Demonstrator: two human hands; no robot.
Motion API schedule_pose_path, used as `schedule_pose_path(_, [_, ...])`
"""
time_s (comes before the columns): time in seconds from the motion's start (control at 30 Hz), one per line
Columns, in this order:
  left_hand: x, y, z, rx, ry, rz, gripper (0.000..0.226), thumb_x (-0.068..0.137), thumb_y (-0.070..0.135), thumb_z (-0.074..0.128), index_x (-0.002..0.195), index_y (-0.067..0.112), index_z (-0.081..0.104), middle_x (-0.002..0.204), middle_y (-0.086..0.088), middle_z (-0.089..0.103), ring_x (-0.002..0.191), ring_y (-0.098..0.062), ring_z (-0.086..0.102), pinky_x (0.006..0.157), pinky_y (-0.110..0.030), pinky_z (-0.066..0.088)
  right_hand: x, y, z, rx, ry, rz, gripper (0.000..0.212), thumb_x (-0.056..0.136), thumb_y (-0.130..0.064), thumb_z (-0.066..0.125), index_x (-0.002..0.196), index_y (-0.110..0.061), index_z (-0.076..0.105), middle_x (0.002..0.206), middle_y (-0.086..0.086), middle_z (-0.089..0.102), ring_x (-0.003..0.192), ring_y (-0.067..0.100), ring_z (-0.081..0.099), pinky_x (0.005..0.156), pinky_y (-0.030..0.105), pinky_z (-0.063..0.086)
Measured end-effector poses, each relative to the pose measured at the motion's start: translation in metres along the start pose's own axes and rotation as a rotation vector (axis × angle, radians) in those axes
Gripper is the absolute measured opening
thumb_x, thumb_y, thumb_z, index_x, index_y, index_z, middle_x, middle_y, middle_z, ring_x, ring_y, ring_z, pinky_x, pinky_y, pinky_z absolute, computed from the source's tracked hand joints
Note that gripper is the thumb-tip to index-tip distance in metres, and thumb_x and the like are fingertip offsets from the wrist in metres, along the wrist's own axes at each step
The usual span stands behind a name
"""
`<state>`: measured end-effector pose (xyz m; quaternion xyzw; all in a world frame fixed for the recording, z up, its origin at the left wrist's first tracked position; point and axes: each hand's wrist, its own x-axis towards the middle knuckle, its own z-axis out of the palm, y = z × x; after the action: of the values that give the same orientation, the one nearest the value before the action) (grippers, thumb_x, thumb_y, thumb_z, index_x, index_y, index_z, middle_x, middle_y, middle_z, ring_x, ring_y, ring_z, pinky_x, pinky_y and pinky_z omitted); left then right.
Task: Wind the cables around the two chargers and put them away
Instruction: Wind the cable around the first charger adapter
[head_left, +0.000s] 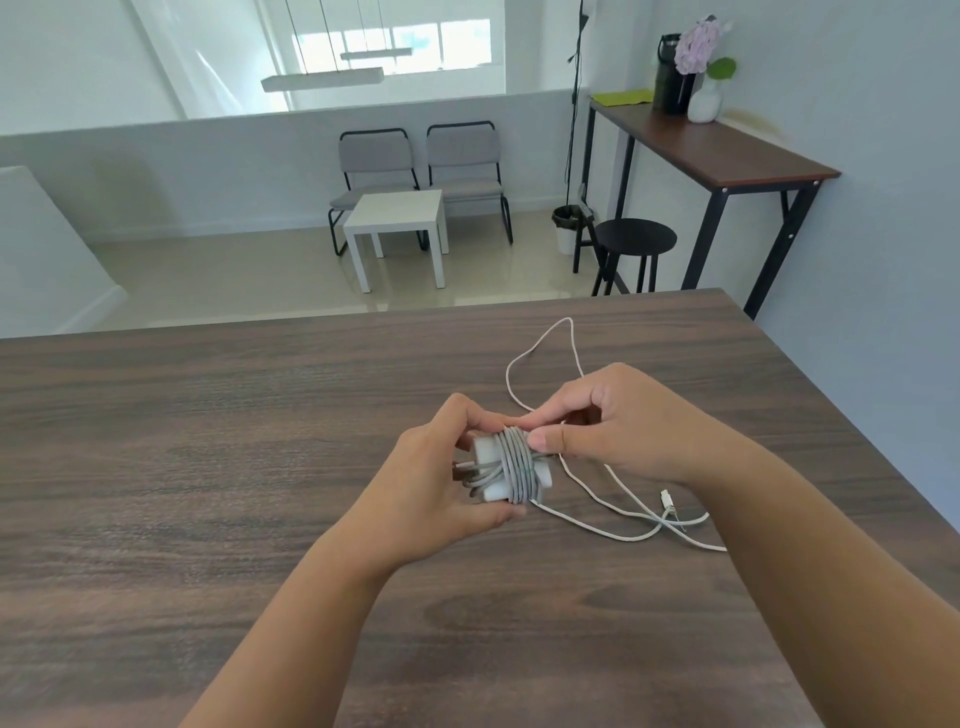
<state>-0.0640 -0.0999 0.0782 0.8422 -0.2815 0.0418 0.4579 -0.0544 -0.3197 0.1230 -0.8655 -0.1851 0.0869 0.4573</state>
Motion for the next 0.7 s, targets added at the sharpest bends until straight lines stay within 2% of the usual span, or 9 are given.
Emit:
schedule_pose_path(0.07, [-0.002, -0.001, 0.003, -0.097, 0.010, -0.019, 0.059, 0.069, 0.019, 0.088, 0.113, 0.025, 0.049, 0.115, 0.011, 0.067, 0.100, -0.018, 0.067, 0.079, -0.038, 0.058, 0.003, -0.001, -0.002, 0.073, 0.018, 0.000, 0.012, 0.082, -0.026, 0.075, 0.093, -0.028, 0.078, 0.077, 0.003, 0.075, 0.062, 0.005, 0.063, 0.062, 0.018, 0.048])
schedule_pose_path(0.17, [-0.005, -0.003, 0.013, -0.306, 0.019, -0.078, 0.058, 0.077, 0.009, 0.080, 0.121, 0.023, 0.046, 0.113, 0.011, 0.063, 0.090, -0.011, 0.065, 0.073, -0.033, 0.056, 0.006, -0.001, -0.001, 0.182, 0.081, 0.021, 0.008, 0.083, -0.020, 0.074, 0.089, -0.016, 0.078, 0.073, 0.004, 0.075, 0.058, 0.008, 0.064, 0.056, 0.017, 0.050])
schedule_pose_path(0.23, [-0.007, -0.004, 0.019, -0.422, 0.040, -0.112, 0.057, 0.076, 0.010, 0.079, 0.123, 0.023, 0.048, 0.117, 0.007, 0.064, 0.093, -0.015, 0.064, 0.078, -0.033, 0.054, 0.006, 0.001, 0.003, 0.235, 0.106, 0.046, 0.009, 0.084, -0.018, 0.073, 0.089, -0.012, 0.078, 0.075, 0.009, 0.074, 0.057, 0.009, 0.063, 0.055, 0.018, 0.051])
schedule_pose_path(0.37, [-0.006, -0.006, 0.023, -0.452, 0.075, -0.125, 0.069, 0.063, 0.015, 0.091, 0.120, 0.020, 0.052, 0.115, -0.002, 0.067, 0.102, -0.030, 0.067, 0.090, -0.047, 0.055, 0.002, 0.005, 0.012, 0.287, 0.142, 0.080, 0.007, 0.085, -0.015, 0.072, 0.088, -0.011, 0.078, 0.074, 0.014, 0.073, 0.056, 0.011, 0.063, 0.055, 0.019, 0.053])
schedule_pose_path(0.5, [-0.004, -0.007, 0.024, -0.449, 0.115, -0.113, 0.063, 0.064, 0.019, 0.091, 0.115, 0.023, 0.054, 0.107, -0.007, 0.068, 0.092, -0.036, 0.067, 0.080, -0.055, 0.056, -0.001, 0.002, 0.014, 0.303, 0.144, 0.083, 0.009, 0.085, -0.012, 0.071, 0.092, -0.011, 0.077, 0.073, 0.011, 0.073, 0.056, 0.010, 0.063, 0.056, 0.019, 0.054])
schedule_pose_path(0.6, [-0.004, -0.006, 0.024, -0.451, 0.115, -0.095, 0.056, 0.067, 0.018, 0.087, 0.113, 0.026, 0.056, 0.105, -0.007, 0.069, 0.090, -0.033, 0.067, 0.080, -0.047, 0.056, -0.004, 0.000, 0.012, 0.268, 0.129, 0.079, 0.013, 0.087, -0.013, 0.070, 0.097, -0.012, 0.076, 0.078, 0.012, 0.074, 0.057, 0.010, 0.061, 0.056, 0.019, 0.053])
schedule_pose_path(0.7, [-0.004, -0.002, 0.026, -0.474, 0.100, -0.095, 0.051, 0.070, 0.020, 0.085, 0.112, 0.024, 0.058, 0.103, -0.008, 0.070, 0.086, -0.024, 0.066, 0.078, -0.040, 0.055, -0.006, -0.001, 0.008, 0.248, 0.077, 0.098, 0.015, 0.087, -0.016, 0.070, 0.100, -0.015, 0.076, 0.069, 0.005, 0.072, 0.059, 0.011, 0.061, 0.058, 0.022, 0.053])
